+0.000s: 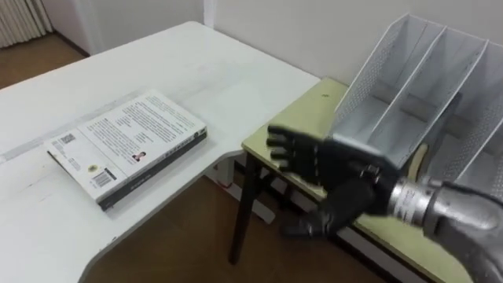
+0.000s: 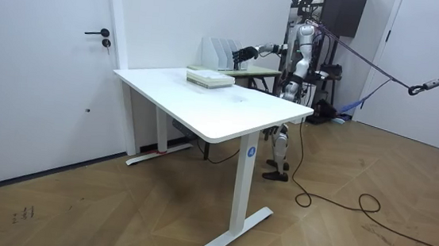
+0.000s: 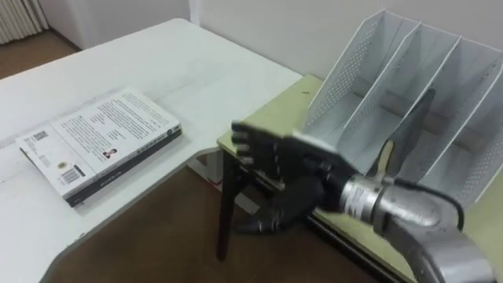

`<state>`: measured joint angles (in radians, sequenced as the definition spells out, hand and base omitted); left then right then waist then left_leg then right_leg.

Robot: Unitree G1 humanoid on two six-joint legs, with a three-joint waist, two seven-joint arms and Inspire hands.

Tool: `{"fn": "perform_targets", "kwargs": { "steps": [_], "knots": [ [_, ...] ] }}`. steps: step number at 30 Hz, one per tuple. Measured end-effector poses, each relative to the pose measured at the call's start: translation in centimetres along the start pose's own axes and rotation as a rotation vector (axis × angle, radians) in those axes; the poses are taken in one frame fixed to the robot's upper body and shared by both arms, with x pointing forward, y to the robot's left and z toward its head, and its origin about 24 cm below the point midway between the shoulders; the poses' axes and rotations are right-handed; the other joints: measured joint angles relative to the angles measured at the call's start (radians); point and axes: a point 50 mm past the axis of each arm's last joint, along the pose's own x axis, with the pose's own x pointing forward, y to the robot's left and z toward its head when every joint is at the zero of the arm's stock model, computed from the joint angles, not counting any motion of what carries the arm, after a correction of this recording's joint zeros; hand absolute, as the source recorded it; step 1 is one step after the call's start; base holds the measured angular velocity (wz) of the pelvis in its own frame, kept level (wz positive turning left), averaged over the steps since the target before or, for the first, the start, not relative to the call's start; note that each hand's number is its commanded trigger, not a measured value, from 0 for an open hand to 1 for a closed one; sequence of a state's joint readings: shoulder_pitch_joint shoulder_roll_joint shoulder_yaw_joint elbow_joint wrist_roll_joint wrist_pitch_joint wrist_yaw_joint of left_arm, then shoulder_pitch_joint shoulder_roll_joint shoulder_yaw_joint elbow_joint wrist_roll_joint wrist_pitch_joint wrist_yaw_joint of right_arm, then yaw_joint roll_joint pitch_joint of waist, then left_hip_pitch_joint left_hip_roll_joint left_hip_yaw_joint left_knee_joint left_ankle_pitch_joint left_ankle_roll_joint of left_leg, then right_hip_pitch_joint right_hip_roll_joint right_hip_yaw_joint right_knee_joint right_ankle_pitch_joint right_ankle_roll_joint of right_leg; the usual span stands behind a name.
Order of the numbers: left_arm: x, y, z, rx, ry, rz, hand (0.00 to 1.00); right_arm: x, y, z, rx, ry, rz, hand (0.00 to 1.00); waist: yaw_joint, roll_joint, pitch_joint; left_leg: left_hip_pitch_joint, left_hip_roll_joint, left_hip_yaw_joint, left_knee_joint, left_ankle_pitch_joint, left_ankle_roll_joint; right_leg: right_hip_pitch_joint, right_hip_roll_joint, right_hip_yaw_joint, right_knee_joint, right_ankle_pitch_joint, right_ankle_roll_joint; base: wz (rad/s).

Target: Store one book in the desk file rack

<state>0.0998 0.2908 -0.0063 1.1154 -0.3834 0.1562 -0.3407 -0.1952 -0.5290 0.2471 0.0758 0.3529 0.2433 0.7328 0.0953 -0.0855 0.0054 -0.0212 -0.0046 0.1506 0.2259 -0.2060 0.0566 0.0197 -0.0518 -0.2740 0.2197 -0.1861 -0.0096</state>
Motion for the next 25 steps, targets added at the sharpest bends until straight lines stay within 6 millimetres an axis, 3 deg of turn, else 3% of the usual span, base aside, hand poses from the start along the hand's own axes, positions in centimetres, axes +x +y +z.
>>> {"fn": "perform_targets", "kwargs": {
  "steps": [2, 6, 8, 9, 11, 13, 16, 20, 25],
  "knots": [
    [0.2, -0.4, 0.6, 0.016, -0.005, -0.018, 0.0, -0.9, 1.7, -4.3, 0.028, 0.176, 0.048, 0.0, 0.022, 0.001, 0.0032, -0.003, 0.0, 0.001, -0.001, -0.002, 0.001, -0.002, 0.0, 0.001, 0.0, 0.0, 0.0, 0.0],
    [0.3, -0.7, 0.6, 0.019, -0.004, -0.02, 0.0, -2.9, 2.9, -10.5, 0.083, 0.459, 0.031, 0.0, 0.023, 0.011, 0.0071, -0.001, -0.001, 0.0, 0.001, -0.003, 0.002, -0.003, -0.002, 0.0, 0.0, 0.0, 0.0, 0.0],
    [0.3, -0.7, 0.3, 0.014, -0.009, -0.006, 0.0, -4.9, 3.7, -14.8, 0.153, 0.641, -0.025, 0.0, 0.022, 0.017, 0.0016, -0.002, -0.001, 0.0, -0.001, -0.003, 0.002, -0.002, -0.002, -0.001, -0.001, 0.0, 0.0, 0.0],
    [0.4, -0.8, 0.2, 0.017, -0.006, -0.001, 0.0, -5.4, 3.9, -15.7, 0.168, 0.683, -0.042, 0.0, 0.019, 0.02, -0.0011, 0.0, -0.001, 0.0, -0.001, -0.003, 0.002, -0.001, -0.002, -0.001, -0.002, 0.0, 0.001, 0.0],
    [0.6, -1.3, 0.0, 0.025, -0.008, 0.013, 0.0, -7.1, 5.6, -19.6, 0.252, 0.838, -0.132, 0.0, 0.015, 0.033, -0.0044, 0.013, -0.002, 0.0, -0.004, -0.003, 0.002, 0.013, -0.002, -0.003, -0.002, 0.0, 0.001, 0.0],
    [0.8, -1.9, -0.4, 0.021, -0.018, 0.015, 0.0, -8.4, 7.3, -21.8, 0.343, 0.893, -0.207, 0.0, 0.015, 0.045, -0.0121, 0.016, -0.003, -0.002, -0.005, -0.003, 0.002, 0.018, -0.002, -0.003, -0.003, 0.0, 0.001, 0.0],
    [1.0, -2.5, -1.3, 0.013, -0.007, 0.027, 0.0, -9.6, 8.7, -23.7, 0.469, 0.91, -0.378, 0.0, -0.005, 0.059, -0.0092, 0.026, -0.003, -0.006, -0.003, -0.003, 0.002, 0.038, 0.0, -0.004, -0.017, 0.001, 0.001, 0.03],
    [0.9, -2.3, -2.5, -0.015, 0.004, 0.069, 0.0, -10.6, 11.4, -25.7, 0.665, 0.924, -0.574, 0.0, -0.019, 0.058, -0.0103, 0.046, -0.004, -0.009, -0.004, -0.004, 0.0, 0.056, 0.003, -0.002, -0.04, -0.001, 0.001, 0.01],
    [0.7, -1.8, -2.8, 0.011, 0.011, 0.109, 0.0, -11.7, 12.7, -26.6, 0.743, 0.971, -0.705, 0.0, -0.04, 0.078, -0.0078, 0.06, -0.009, -0.016, -0.017, -0.004, 0.001, 0.071, 0.004, 0.001, -0.052, 0.001, 0.005, 0.03]
  ]
}}
